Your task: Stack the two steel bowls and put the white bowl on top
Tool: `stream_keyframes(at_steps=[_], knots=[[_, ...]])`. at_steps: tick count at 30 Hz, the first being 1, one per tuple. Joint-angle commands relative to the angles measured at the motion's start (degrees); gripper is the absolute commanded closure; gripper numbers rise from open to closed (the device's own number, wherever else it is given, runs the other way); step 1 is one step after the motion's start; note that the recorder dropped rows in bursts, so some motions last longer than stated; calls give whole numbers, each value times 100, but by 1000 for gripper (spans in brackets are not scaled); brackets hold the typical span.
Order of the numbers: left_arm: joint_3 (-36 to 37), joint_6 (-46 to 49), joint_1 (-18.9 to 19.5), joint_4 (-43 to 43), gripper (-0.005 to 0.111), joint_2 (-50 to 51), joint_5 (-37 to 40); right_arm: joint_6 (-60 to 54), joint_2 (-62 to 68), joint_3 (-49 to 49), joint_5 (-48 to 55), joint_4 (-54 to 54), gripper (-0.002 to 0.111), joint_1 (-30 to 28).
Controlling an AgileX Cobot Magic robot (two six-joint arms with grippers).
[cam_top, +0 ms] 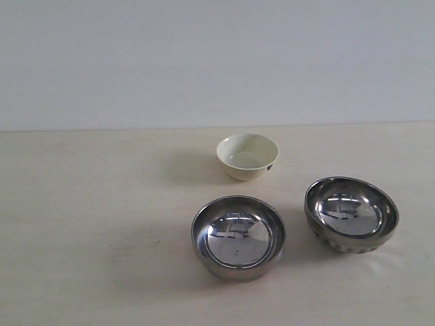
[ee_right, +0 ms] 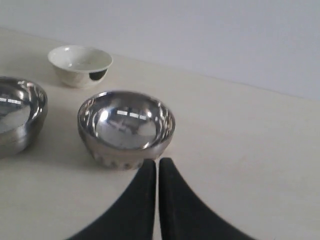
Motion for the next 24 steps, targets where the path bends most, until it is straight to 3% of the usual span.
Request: stream_keyframes(at_steps=[1, 6, 11, 13, 19, 24], knots=[[23, -36, 13, -31, 102, -12, 19, -30, -31, -3, -1295, 24, 108, -41], [23, -36, 13, -31, 102, -12, 19, 275, -31, -3, -2703, 106, 108, -41], [23, -36, 13, -31, 102, -12, 19, 1923, -31, -3, -3768, 192, 108, -41], [23, -36, 13, -31, 102, -12, 19, 2079, -31, -3, -3862, 172, 108, -41], [23, -36, 13, -31, 102, -12, 19, 2241, -15, -799, -2305, 172, 108, -41], [23, -36, 13, -31, 102, -12, 19, 2241, 744, -1752, -1291, 172, 108, -41]])
